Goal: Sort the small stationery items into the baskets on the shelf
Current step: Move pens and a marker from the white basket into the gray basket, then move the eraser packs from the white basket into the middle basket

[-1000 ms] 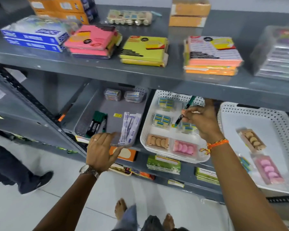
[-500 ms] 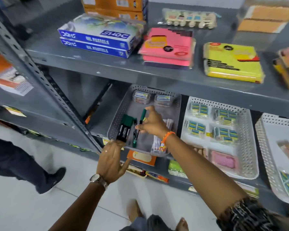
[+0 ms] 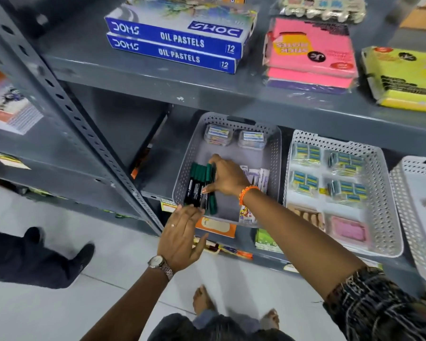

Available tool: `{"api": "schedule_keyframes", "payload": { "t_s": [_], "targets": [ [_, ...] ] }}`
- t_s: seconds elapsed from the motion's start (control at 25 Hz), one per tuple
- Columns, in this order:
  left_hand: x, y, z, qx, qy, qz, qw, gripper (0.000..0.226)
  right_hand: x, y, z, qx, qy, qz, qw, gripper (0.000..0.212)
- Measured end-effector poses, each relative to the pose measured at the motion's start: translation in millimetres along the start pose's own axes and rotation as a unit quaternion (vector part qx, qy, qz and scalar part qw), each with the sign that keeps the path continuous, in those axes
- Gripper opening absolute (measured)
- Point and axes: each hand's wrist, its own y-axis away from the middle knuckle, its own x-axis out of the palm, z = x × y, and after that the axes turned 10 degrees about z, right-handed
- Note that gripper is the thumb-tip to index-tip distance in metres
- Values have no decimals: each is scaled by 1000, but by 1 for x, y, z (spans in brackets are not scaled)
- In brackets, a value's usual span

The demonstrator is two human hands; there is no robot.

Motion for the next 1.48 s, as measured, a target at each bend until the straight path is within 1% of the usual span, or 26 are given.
{"api": "schedule_keyframes", "payload": {
  "t_s": [0.12, 0.2, 0.24, 0.32, 0.44, 0.68, 0.76, 0.88, 1.04, 1.12, 1.2, 1.28, 1.36, 1.4, 1.48],
  "targets": [
    [1, 0, 1, -10, 8, 3, 1000, 63, -3, -1, -2, -6, 24, 27, 999, 95],
    [1, 0, 0, -15, 5, 2, 1000, 64, -7, 1, -4, -8, 6, 34, 999, 98],
    [1, 0, -1, -17, 1, 2, 1000, 65, -10, 3, -8, -7, -10, 30, 999, 96],
    [1, -1, -4, -28, -9, 0, 1000, 65, -18, 8, -19, -3, -42, 9, 999, 87],
    [1, -6, -16, -50, -31, -4, 998, 60, -34, 23, -41, 9, -101, -14, 995, 73],
    [5, -37, -64, -44, -71, 19, 996, 52, -59, 82, -82, -4, -164, -92, 982, 53],
    [9, -49, -81, -48, -63, 25, 997, 53, -68, 105, -101, -6, -187, -130, 974, 45],
    [16, -59, -99, -51, -59, 29, 997, 55, -80, 137, -140, 10, -234, -201, 951, 36],
    [22, -67, -114, -78, -84, 40, 993, 57, -90, 189, -199, 51, -291, -289, 911, 22],
    [27, -70, -125, -74, -98, 52, 991, 58, -93, 220, -236, 80, -302, -345, 885, 20],
    [32, -74, -135, -63, -103, 57, 991, 57, -97, 251, -270, 133, -292, -401, 858, 17],
    [36, -78, -142, -52, -102, 59, 992, 55, -102, 280, -299, 184, -235, -437, 848, 15],
    [41, -79, -147, -50, -104, 61, 991, 52, -105, 306, -322, 251, -180, -435, 846, 17],
    [43, -78, -149, -53, -105, 64, 991, 51, -106, 318, -328, 286, -172, -415, 847, 23],
    [47, -75, -150, -60, -108, 67, 990, 49, -102, 331, -343, 342, -162, -335, 863, 38]
  ]
}}
